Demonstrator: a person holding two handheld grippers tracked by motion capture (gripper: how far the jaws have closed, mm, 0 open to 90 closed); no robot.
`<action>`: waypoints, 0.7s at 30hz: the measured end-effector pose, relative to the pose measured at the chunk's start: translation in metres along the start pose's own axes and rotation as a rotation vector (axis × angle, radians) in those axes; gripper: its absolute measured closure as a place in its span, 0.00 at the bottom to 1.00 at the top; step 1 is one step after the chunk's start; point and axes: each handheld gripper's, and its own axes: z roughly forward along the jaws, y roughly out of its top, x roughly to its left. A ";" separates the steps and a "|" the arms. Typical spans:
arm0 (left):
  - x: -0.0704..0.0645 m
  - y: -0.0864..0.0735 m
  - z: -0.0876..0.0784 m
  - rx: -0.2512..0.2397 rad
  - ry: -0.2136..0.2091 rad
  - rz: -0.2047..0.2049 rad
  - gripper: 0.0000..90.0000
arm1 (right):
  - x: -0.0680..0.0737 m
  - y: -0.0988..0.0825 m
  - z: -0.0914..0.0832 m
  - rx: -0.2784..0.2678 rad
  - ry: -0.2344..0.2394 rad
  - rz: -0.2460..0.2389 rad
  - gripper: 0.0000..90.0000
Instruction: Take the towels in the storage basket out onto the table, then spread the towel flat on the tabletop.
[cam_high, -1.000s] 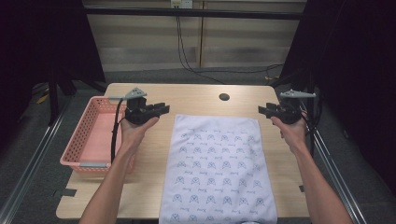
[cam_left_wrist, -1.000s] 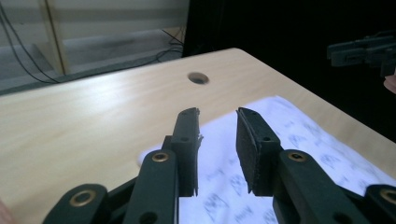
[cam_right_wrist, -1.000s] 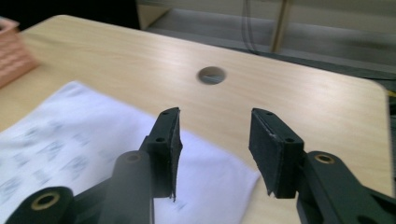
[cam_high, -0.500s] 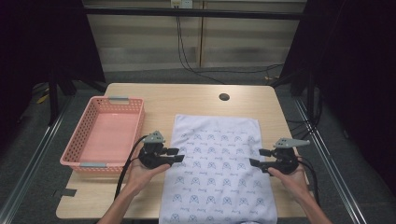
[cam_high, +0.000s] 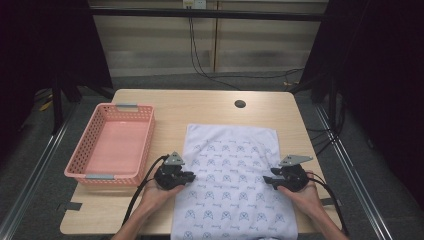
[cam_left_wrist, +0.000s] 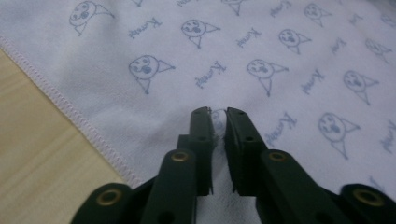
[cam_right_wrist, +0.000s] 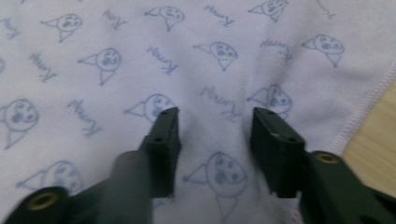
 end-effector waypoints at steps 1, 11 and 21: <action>0.000 0.000 0.000 0.000 0.000 0.000 0.96 | 0.000 0.000 0.000 0.000 0.000 0.000 0.64; -0.030 -0.022 -0.019 0.045 -0.075 0.002 0.98 | 0.028 -0.019 -0.025 0.048 0.087 -0.032 0.82; -0.046 -0.040 -0.053 -0.002 -0.089 -0.016 0.82 | 0.037 -0.033 -0.065 -0.035 0.127 0.034 0.62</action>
